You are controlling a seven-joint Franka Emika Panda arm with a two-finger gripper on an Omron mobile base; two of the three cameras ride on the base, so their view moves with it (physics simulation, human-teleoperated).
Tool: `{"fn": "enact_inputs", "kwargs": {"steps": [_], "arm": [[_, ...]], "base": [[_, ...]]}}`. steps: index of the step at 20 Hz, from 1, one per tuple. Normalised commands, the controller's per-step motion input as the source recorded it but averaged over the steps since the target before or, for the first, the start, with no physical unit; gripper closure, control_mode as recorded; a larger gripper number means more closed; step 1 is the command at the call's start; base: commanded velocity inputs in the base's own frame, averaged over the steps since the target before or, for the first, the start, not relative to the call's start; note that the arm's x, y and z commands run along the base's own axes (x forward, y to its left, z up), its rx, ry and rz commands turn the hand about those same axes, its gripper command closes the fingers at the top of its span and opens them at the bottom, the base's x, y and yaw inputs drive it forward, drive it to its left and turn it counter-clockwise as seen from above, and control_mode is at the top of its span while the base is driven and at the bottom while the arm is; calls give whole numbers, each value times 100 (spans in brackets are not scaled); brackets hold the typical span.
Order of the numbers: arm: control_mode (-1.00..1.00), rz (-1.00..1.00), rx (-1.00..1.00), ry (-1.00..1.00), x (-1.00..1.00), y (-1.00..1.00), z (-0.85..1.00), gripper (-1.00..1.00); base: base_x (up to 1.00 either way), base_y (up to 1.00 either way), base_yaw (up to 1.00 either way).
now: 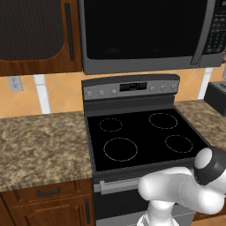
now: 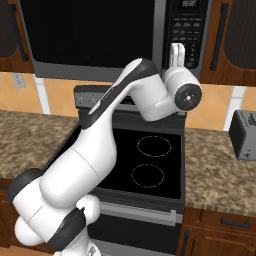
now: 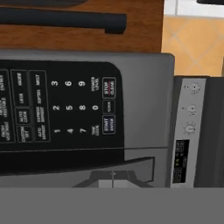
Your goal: Open the microwave, place the bowl with waffle inside the microwave, then close the microwave door and turn it on.
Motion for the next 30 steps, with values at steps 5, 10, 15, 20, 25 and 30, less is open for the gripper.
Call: {"fn": "enact_inputs", "kwargs": {"steps": [5, 10, 15, 20, 25, 30], "arm": [[-100, 0, 0, 0, 33, -5, 0, 100], [-100, 0, 0, 0, 27, -15, 0, 100], [-100, 0, 0, 0, 24, -21, -5, 100], [-100, 0, 0, 0, 30, -6, -11, 100], [-100, 0, 0, 0, 59, 0, -5, 100], [-100, 0, 0, 1, 80, 2, -4, 100]], "base": [[0, 0, 0], [0, 0, 0], [0, 0, 0], [0, 0, 0], [0, 0, 0], [0, 0, 0]]}}
